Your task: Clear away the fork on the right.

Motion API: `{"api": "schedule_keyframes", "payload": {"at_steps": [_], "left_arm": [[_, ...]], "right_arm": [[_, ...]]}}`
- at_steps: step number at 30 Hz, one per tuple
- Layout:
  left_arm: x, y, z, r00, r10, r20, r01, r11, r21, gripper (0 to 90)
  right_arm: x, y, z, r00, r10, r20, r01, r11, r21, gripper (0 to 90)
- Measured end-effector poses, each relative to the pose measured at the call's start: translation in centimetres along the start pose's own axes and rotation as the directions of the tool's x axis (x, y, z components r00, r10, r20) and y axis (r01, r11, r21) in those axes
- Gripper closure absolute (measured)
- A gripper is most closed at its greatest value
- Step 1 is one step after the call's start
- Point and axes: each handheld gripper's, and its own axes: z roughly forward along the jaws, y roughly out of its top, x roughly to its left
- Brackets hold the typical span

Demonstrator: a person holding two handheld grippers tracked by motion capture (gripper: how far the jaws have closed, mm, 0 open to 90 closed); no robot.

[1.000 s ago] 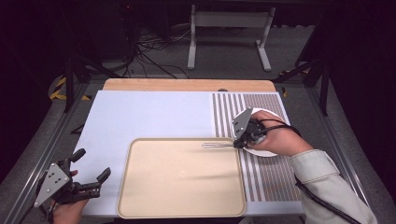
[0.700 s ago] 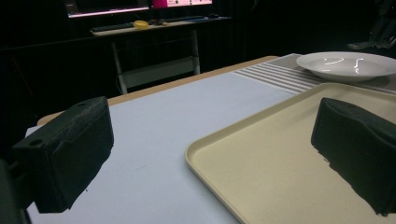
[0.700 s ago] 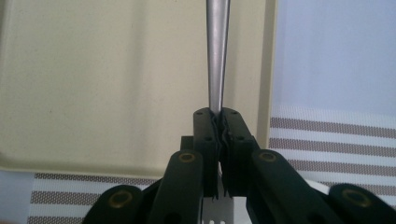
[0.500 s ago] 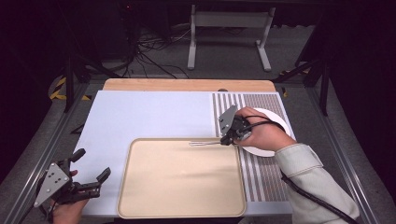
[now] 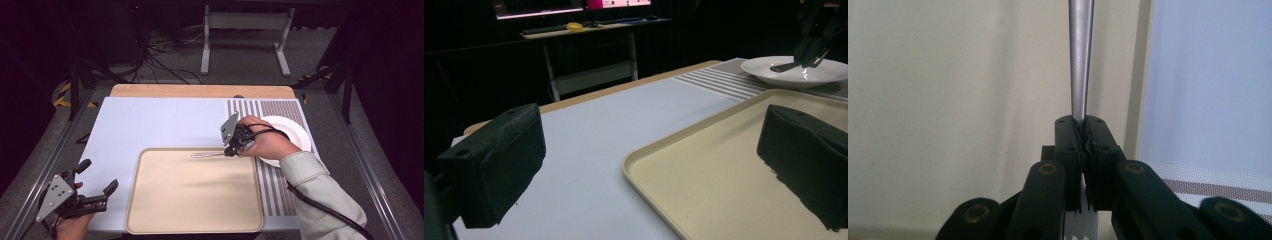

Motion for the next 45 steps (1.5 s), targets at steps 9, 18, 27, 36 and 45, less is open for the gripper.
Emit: {"api": "schedule_keyframes", "payload": {"at_steps": [9,18,27,36,45], "left_arm": [[0.0,0.0,0.0,1.0,0.004,0.002,-0.004,1.0,0.0,0.2],[0.0,0.0,0.0,1.0,0.0,0.003,0.0,1.0,0.001,0.2],[0.0,0.0,0.0,1.0,0.003,0.004,-0.003,1.0,0.0,0.2],[0.0,0.0,0.0,1.0,-0.001,0.006,0.001,1.0,0.001,0.2],[0.0,0.0,0.0,1.0,0.001,0.004,-0.001,1.0,0.002,0.2]], "right_arm": [[-0.4,-0.2,1.7,0.9997,-0.001,-0.024,0.001,1.0,-0.002,86.5],[-0.5,-0.4,3.4,0.9984,0.012,-0.056,-0.012,1.0,0.01,86.5],[-0.6,-0.6,5.1,0.995,0.028,-0.096,-0.024,0.999,0.04,86.5],[-0.7,-1.0,6.2,0.9925,0.04,-0.116,-0.033,0.998,0.061,86.5],[-0.5,-1.1,6.8,0.989,0.039,-0.143,-0.027,0.996,0.086,86.4]]}}
